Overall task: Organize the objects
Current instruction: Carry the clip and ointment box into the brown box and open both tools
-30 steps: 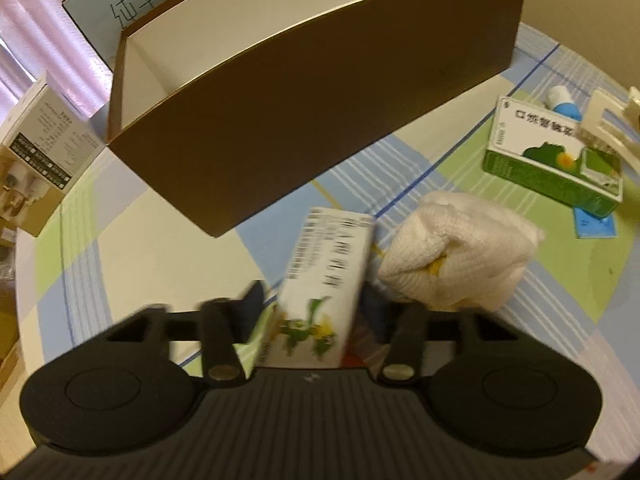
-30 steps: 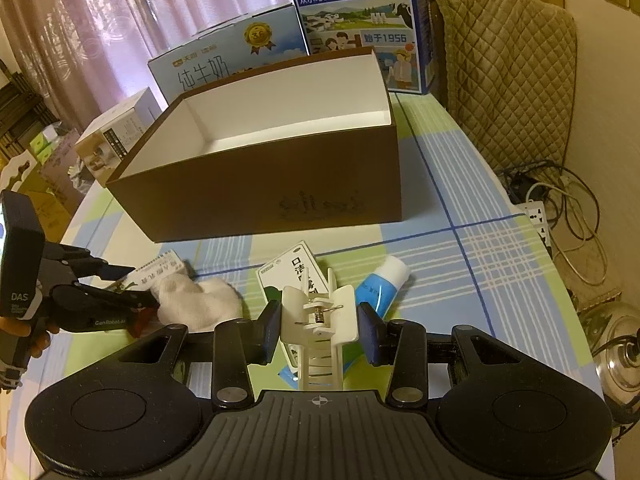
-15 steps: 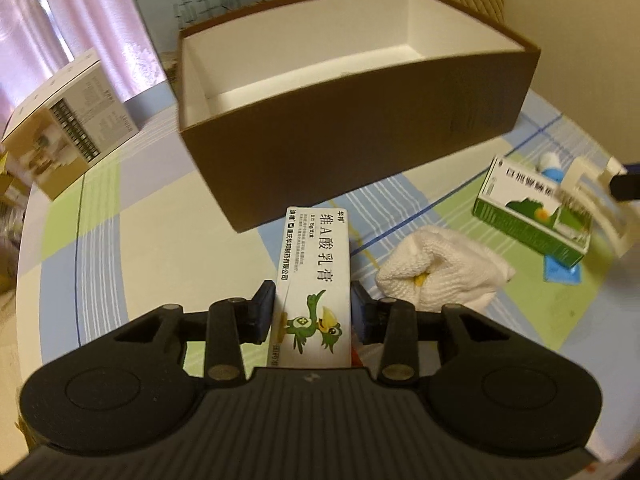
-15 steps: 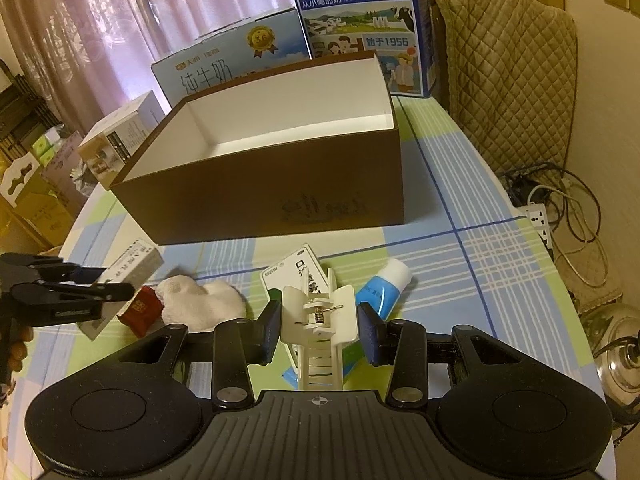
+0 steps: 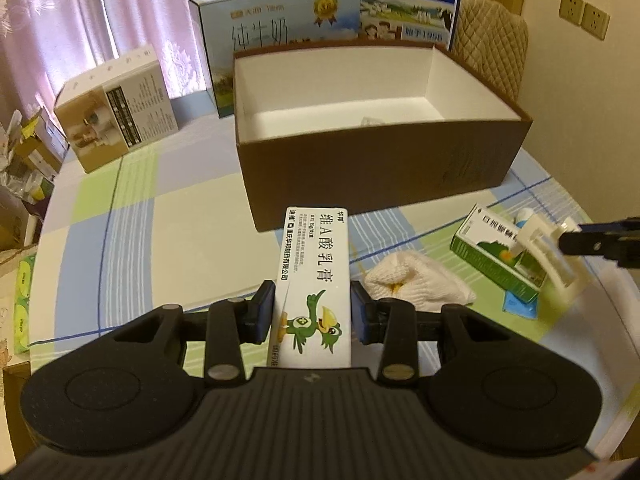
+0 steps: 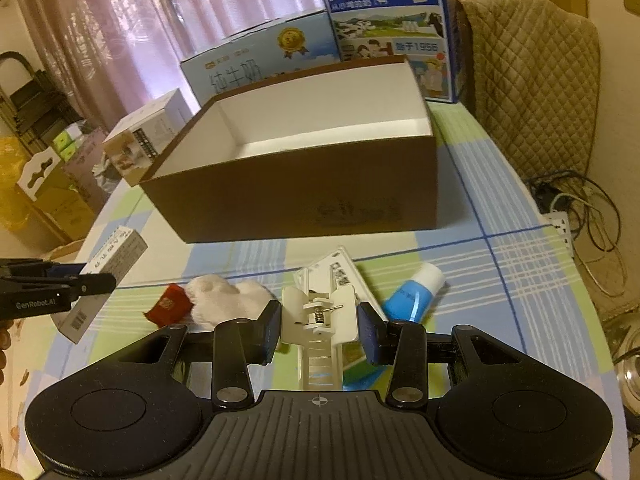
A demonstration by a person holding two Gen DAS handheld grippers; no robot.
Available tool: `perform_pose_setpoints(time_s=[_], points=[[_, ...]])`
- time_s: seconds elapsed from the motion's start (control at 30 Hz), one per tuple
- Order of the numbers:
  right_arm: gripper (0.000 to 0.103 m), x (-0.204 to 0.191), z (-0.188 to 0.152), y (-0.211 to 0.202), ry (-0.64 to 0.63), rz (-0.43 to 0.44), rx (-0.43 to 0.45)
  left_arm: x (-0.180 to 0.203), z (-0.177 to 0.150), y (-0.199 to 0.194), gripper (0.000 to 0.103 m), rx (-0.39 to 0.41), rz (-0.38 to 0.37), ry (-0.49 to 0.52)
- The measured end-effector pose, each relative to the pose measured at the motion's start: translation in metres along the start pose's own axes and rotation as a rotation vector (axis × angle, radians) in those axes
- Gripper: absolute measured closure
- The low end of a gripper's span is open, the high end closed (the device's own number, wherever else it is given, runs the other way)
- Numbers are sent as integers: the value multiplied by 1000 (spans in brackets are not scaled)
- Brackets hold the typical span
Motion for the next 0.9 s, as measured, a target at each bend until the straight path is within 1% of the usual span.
perform_pose_setpoints(time_s=[0.3,0.57,0.7,0.9], points=[[65,-21,13,-1,-38,63,20,-3,16,-21,68,49,22,-17],[65,-22,32,-5,-55,87,51,-6,40,-34,68,103,42,-21],[65,-22,46,-5,-69,89,67,-7,53,-35,68,123,44,-18],[65,-19,77,-4,-96,90,112,-4,77,-30,68,150,44,-3]])
Point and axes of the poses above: each gripper's, at about its wrist camera, not at the fingertips, and y roughly the way its jaws point, x to its right, z to its top, the point moved 9 cm from there along y, roughly the way its jaws point
